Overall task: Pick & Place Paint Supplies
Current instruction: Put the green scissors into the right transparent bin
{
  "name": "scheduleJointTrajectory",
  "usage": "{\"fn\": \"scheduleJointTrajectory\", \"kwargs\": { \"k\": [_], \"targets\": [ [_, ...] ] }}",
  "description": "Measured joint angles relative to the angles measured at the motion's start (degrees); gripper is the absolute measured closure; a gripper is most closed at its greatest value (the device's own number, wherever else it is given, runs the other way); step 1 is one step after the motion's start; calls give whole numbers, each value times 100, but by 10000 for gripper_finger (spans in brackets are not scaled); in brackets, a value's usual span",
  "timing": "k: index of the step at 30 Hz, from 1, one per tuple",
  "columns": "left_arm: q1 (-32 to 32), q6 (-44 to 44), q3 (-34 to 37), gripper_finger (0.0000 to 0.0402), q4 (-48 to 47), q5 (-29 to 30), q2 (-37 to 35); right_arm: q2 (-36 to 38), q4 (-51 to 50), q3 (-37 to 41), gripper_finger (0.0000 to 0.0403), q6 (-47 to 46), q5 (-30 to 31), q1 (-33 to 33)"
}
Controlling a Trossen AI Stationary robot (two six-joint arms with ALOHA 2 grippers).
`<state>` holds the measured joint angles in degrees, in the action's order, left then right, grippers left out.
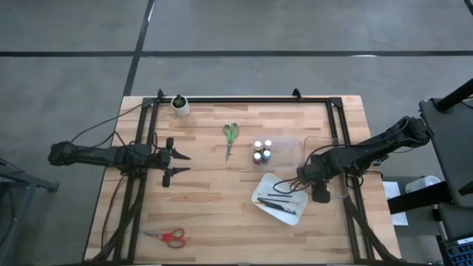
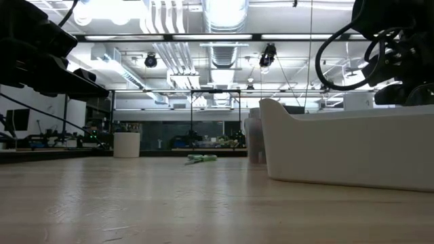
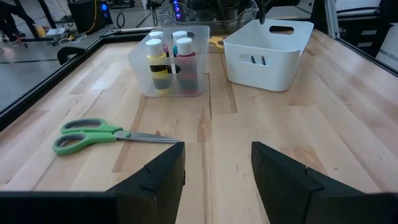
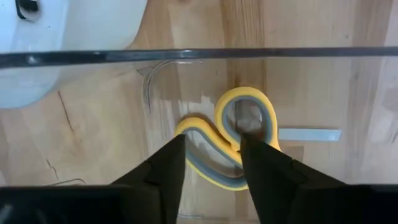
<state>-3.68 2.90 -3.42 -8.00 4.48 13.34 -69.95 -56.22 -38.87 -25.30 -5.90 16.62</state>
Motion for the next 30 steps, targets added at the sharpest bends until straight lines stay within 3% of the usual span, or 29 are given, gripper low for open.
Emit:
{"fn": "scheduleJointTrajectory", "kwargs": {
  "k": [9, 16, 23, 30],
  "targets": [
    [0, 0, 2, 215, 0, -1, 0, 40, -1, -21, 231, -20, 2, 0],
    [2, 0, 2, 215, 1, 0, 0, 280, -204, -546, 230, -105, 154, 2],
    [1, 0, 0, 215, 0, 0, 0, 506, -441, -1286, 230, -131, 1262, 1],
    [1, 0, 1, 215, -1, -1, 0, 470, 230, -2108, 230, -130, 3107, -2]
  ]
}}
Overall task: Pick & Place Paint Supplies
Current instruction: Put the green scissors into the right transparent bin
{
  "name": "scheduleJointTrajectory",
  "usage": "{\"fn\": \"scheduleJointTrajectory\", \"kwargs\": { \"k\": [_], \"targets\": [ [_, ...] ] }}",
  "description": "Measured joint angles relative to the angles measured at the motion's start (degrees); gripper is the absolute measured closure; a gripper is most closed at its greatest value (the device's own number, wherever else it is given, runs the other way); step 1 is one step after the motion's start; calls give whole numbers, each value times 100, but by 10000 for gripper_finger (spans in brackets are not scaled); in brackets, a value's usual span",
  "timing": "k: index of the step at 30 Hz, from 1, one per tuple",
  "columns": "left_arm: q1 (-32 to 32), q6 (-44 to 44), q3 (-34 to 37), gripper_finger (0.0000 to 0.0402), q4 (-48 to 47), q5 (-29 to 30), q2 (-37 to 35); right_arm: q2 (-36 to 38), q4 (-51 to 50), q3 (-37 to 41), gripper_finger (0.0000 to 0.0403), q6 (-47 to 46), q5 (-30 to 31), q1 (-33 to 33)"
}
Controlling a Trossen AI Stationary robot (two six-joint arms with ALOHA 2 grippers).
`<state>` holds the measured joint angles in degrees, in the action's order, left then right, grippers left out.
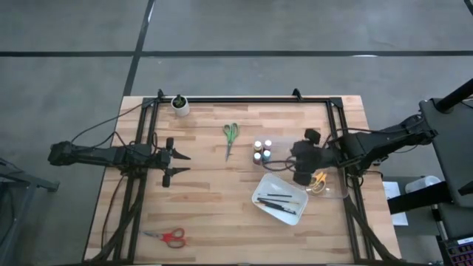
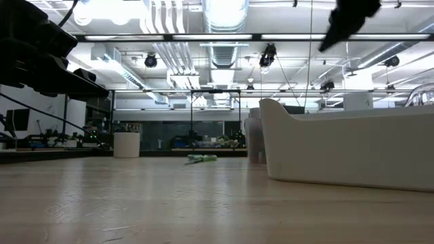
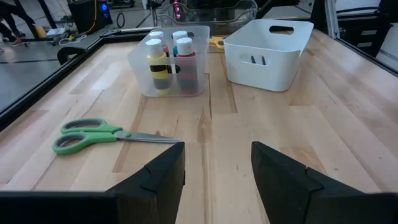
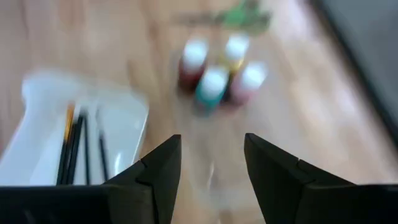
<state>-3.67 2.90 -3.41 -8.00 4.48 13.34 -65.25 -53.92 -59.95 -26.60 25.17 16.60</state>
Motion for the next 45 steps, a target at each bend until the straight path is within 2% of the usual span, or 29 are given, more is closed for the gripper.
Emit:
{"fn": "scheduleJointTrajectory", "kwargs": {
  "k": [5, 11, 14, 17, 22, 26, 30, 35, 40, 45],
  "targets": [
    [1, 0, -1, 215, -1, 1, 0, -49, 372, -395, 230, 379, 548, 0],
    [1, 0, -1, 215, 1, 1, 0, 0, 2922, 95, 230, 2572, 482, -52],
    [1, 0, -1, 215, 1, -1, 0, 77, 3392, 448, 230, 2807, 475, -357],
    [0, 0, -1, 215, -1, 0, 0, 172, 3922, 887, 230, 2891, 85, -777],
    [1, 0, -1, 215, 0, 0, 0, 482, 5823, 1709, 230, 3490, -840, -1468],
    [0, 0, -1, 215, -1, 0, 0, 659, 6652, 2261, 230, 3175, -1123, -1993],
    [-1, 0, -1, 215, 0, 0, 0, 680, 6874, 2353, 230, 2223, -702, -2484],
    [0, 0, -1, 215, -1, 0, -2, 227, 5861, 1596, 230, 1661, -590, -2974],
    [1, 0, -1, 215, 0, 0, 0, -752, 5371, 717, 230, 723, -325, -3352],
    [1, 0, -1, 215, 0, 0, 0, -2086, 5227, -133, 230, 572, -385, -3468]
  ]
}}
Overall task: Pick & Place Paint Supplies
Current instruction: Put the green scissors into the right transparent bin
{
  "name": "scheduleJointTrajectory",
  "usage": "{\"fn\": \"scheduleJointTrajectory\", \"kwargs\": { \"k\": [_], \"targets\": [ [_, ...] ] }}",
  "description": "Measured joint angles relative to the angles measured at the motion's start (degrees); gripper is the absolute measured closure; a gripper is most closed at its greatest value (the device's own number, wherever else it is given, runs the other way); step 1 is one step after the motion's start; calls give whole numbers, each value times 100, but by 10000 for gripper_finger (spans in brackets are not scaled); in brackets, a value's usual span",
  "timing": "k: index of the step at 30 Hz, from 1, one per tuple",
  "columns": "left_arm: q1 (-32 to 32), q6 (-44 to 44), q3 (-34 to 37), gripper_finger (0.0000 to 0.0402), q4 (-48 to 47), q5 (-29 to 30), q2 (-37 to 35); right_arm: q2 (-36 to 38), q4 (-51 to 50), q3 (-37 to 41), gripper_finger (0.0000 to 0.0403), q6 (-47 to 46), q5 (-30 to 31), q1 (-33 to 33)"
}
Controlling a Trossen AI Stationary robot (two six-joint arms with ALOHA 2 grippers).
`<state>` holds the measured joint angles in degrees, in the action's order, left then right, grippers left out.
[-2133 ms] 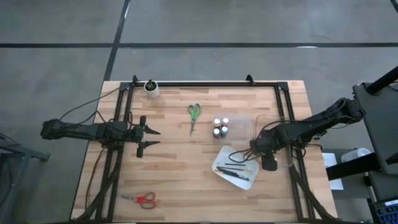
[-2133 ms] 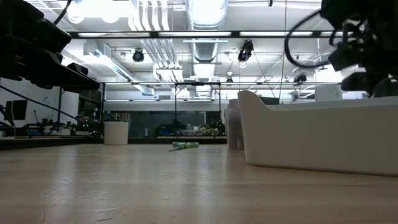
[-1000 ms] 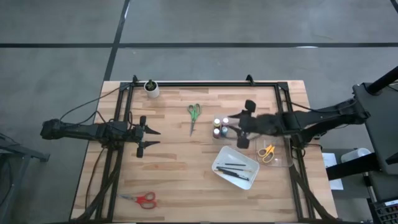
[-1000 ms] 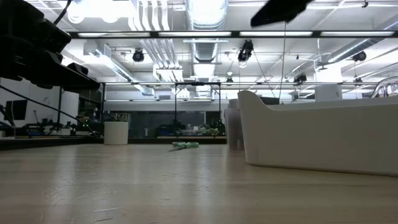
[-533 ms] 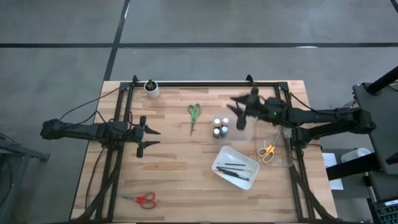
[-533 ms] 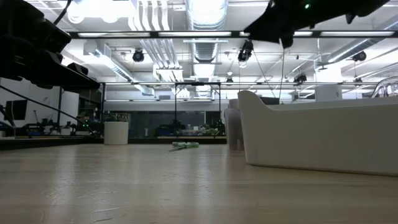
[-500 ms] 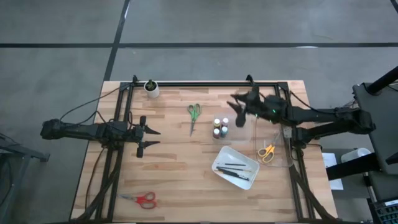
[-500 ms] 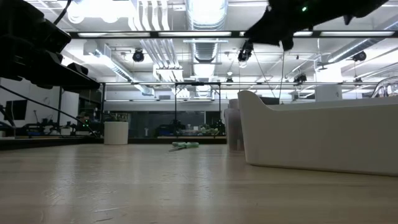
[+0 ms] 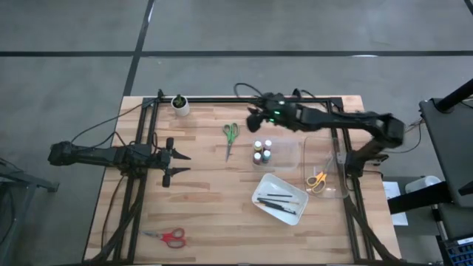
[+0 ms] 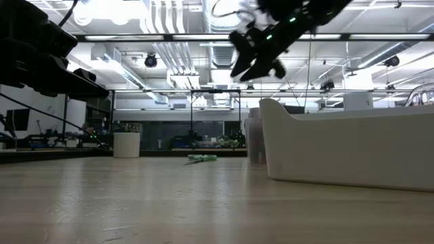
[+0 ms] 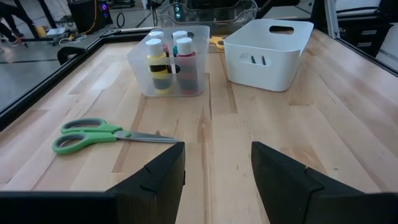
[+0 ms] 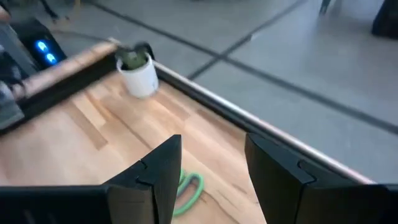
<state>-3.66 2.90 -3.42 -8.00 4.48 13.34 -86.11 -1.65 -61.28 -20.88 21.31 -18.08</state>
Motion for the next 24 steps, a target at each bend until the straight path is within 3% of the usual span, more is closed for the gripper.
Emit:
{"fn": "scheduleJointTrajectory", "kwargs": {
  "k": [4, 14, 24],
  "targets": [
    [0, 0, 0, 215, -1, 1, 0, -932, -544, -953, 230, -286, -51, -30],
    [-2, 0, 0, 215, -1, -1, 0, -2681, -3024, -3331, 230, -724, -203, -30],
    [0, 0, 0, 215, 1, 0, 0, -4036, -4631, -4897, 230, -967, -362, -43]
  ]
}}
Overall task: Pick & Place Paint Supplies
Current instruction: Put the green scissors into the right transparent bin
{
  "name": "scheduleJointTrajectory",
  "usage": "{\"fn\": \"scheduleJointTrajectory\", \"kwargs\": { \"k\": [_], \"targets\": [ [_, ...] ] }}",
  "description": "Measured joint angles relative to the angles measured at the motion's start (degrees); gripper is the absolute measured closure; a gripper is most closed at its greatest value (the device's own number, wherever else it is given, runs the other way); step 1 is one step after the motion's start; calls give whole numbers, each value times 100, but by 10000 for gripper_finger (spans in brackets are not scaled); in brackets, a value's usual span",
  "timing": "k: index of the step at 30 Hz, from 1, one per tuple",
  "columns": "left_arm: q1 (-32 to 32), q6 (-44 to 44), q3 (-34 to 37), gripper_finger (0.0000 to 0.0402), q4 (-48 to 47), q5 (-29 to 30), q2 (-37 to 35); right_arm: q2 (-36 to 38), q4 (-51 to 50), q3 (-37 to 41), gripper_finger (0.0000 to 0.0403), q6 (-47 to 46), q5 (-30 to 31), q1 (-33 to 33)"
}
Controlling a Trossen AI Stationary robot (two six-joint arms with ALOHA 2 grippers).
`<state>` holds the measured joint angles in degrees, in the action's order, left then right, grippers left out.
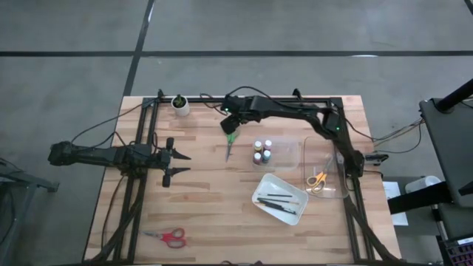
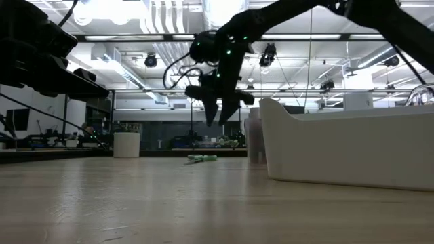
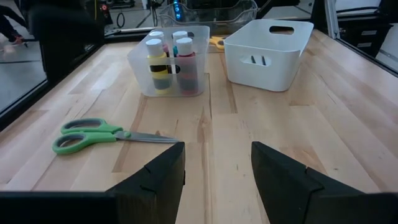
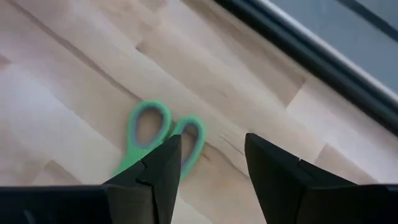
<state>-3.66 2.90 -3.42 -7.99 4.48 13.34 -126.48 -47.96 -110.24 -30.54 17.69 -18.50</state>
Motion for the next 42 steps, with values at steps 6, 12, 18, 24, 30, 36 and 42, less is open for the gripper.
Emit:
{"fn": "scheduleJointTrajectory", "kwargs": {
  "k": [6, 12, 18, 24, 30, 36, 42],
  "targets": [
    [-1, 0, 0, 215, -1, 0, 0, -581, -495, -544, 230, -293, -117, -7],
    [-1, 0, 0, 215, -2, -1, 0, -827, -546, -633, 230, -530, -283, -37],
    [-2, 0, 0, 215, 0, 0, 0, -837, -569, -482, 230, -715, -282, -46],
    [0, 0, 0, 215, -1, 2, 0, -836, -528, -309, 230, -902, -436, -70],
    [0, 0, 0, 215, -2, 0, 0, -935, -484, -280, 230, -916, -475, -63],
    [-1, 0, 0, 215, -1, -1, 0, -948, -378, -261, 230, -962, -434, -37],
    [-2, 0, 0, 215, 1, -1, 0, -944, -423, -266, 230, -884, -655, -64]
  ]
}}
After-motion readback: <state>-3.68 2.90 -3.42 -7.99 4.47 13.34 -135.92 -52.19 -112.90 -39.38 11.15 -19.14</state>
